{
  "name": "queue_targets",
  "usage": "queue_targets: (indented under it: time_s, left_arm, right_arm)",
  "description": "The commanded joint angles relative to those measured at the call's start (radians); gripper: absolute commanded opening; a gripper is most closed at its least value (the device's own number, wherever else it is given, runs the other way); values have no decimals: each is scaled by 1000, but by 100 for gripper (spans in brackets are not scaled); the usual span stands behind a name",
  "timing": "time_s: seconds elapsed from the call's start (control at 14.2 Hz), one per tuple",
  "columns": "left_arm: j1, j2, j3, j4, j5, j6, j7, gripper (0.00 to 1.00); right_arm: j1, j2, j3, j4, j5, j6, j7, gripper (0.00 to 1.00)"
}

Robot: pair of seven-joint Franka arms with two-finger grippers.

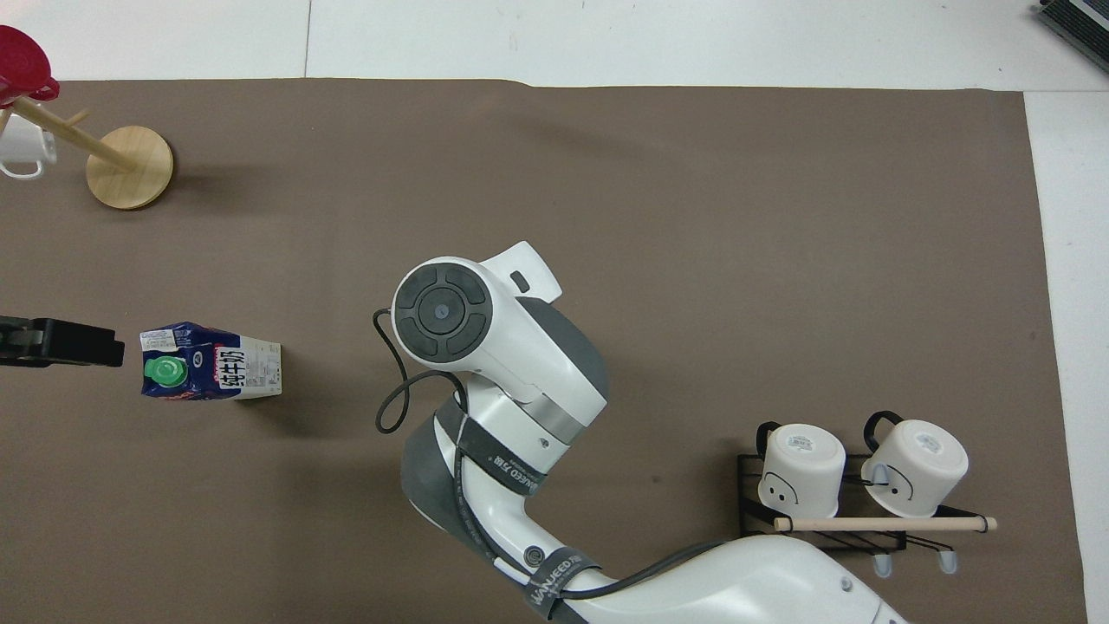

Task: Place cup and milk on table
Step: 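Set the mug down with the right gripper while the left gripper grasps the carton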

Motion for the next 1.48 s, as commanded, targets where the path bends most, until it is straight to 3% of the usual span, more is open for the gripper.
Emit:
queue_targets:
  time_s: [0.0, 0.14, 0.28, 0.42, 0.56, 0.63, 0.7, 0.85, 1.2, 1.41]
  left_arm:
    - [15, -14, 0, -1, -9, -12, -1, 100]
    - [15, -66, 0, -88, -9, 57, 5, 100]
    - [15, -155, 0, -260, -7, 208, 9, 100]
    - [16, -167, 1, -369, -7, 305, 49, 100]
    - [19, -167, 4, -435, -7, 387, 84, 100]
    - [24, -163, 4, -461, -7, 425, 100, 100]
    - [24, -155, 4, -483, -6, 457, 109, 100]
    - [27, -141, 4, -521, -6, 526, 135, 100]
    - [35, -48, 3, -561, -6, 660, 143, 100]
    - [35, -26, 3, -560, -6, 671, 150, 98]
  right_arm:
    - [32, -3, 4, -51, -22, 34, 23, 0]
    - [27, -3, 4, -72, -21, 54, 23, 0]
    - [21, -6, 4, -91, -19, 74, 22, 0]
    - [15, -6, 4, -95, -5, 76, 23, 2]
    - [15, -6, 4, -94, -5, 72, 25, 42]
    - [15, -6, 4, -91, -7, 72, 26, 44]
    - [15, -6, 3, -89, -13, 72, 29, 56]
    - [18, -6, 3, -85, -19, 72, 29, 98]
    - [-17, -82, -4, -74, -4, 59, 29, 100]
    - [-95, -192, 0, -92, -4, -5, 10, 100]
